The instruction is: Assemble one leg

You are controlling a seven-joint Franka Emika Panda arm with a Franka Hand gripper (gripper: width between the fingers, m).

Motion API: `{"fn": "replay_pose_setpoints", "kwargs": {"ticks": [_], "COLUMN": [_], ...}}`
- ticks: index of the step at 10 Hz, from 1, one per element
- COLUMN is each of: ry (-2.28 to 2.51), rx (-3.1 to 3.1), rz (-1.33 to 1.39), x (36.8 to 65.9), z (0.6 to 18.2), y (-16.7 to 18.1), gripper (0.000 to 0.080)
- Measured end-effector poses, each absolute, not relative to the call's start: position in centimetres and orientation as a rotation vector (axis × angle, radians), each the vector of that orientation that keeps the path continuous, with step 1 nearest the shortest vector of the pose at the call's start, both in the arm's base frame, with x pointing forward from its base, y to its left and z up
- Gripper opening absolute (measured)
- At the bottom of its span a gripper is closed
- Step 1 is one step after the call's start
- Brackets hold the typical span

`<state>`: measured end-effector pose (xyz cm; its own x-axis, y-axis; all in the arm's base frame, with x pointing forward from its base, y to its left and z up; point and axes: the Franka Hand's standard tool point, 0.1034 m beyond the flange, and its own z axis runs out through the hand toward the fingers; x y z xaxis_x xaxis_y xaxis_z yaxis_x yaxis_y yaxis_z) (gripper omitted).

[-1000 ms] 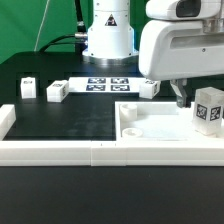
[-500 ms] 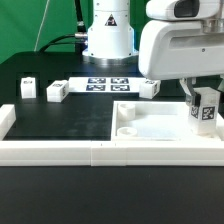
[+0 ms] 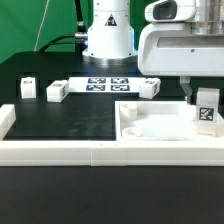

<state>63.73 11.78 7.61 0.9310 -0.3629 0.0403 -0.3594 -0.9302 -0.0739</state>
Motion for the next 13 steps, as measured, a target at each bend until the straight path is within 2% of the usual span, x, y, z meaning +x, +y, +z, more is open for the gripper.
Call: {"fn": "replay_pose_setpoints", "kwargs": {"ticks": [4, 9, 11, 12, 13], "ry": [1.417, 1.890, 1.781, 1.742, 1.636], "rx": [-2.739, -2.412, -2.495, -2.520, -2.588], "rz": [-0.063, -0.026, -0.031, -0.034, -0.047], "x": [63.57, 63.55, 63.54, 63.58, 63.62], "z": [7.54, 7.50, 7.51, 7.55, 7.58], "y": [11.72, 11.49, 11.55, 11.68, 11.97], "gripper": [0.0290, 0.0291, 0.0301, 0.0480, 0.0611]}}
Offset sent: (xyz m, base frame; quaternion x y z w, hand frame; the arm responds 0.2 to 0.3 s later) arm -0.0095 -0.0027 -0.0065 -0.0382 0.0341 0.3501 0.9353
